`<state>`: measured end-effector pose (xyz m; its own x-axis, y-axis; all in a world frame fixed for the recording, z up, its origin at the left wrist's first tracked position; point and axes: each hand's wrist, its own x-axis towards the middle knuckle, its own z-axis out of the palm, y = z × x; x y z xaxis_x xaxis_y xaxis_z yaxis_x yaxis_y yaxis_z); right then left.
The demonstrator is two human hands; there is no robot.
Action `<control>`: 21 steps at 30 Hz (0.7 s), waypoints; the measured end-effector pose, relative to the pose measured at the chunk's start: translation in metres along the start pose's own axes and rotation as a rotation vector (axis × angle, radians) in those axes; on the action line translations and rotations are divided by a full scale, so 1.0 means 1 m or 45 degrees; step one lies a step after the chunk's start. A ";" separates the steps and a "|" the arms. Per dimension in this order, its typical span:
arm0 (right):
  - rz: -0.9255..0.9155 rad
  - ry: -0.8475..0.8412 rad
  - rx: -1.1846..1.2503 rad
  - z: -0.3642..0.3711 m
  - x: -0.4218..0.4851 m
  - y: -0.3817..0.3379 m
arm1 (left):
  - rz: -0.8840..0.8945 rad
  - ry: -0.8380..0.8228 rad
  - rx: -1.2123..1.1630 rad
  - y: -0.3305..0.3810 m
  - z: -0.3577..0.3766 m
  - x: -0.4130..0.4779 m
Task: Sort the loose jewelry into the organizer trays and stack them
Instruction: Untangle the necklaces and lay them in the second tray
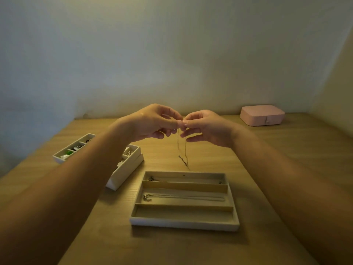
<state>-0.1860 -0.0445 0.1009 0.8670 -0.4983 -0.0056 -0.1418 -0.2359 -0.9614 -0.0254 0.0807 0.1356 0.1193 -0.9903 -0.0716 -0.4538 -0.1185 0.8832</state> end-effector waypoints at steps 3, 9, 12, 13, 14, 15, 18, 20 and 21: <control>-0.021 0.031 -0.013 0.002 0.002 -0.003 | -0.057 -0.040 0.072 -0.001 -0.002 -0.001; 0.055 -0.027 0.060 0.000 -0.002 -0.006 | -0.077 0.033 0.001 -0.008 -0.005 -0.001; 0.052 0.041 0.173 -0.002 -0.003 -0.004 | -0.064 0.044 -0.278 -0.013 -0.009 -0.003; 0.046 0.068 0.242 -0.003 -0.004 -0.003 | -0.066 0.061 -0.399 -0.015 -0.009 -0.003; 0.044 0.097 0.333 -0.004 -0.004 -0.001 | -0.067 0.092 -0.517 -0.016 -0.009 -0.003; 0.045 0.123 0.438 -0.005 -0.005 0.001 | -0.066 0.131 -0.621 -0.017 -0.009 -0.002; 0.028 0.218 0.712 -0.010 -0.007 0.006 | -0.068 0.233 -0.920 -0.022 -0.011 -0.001; 0.001 0.277 0.838 -0.016 -0.009 0.010 | -0.060 0.295 -1.087 -0.026 -0.015 -0.003; -0.009 0.304 0.884 -0.020 -0.010 0.012 | -0.058 0.327 -1.144 -0.029 -0.017 -0.004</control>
<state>-0.2061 -0.0585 0.0946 0.7280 -0.6854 -0.0148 0.2673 0.3037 -0.9145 0.0025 0.0897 0.1183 0.3606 -0.9268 -0.1052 0.3961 0.0500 0.9168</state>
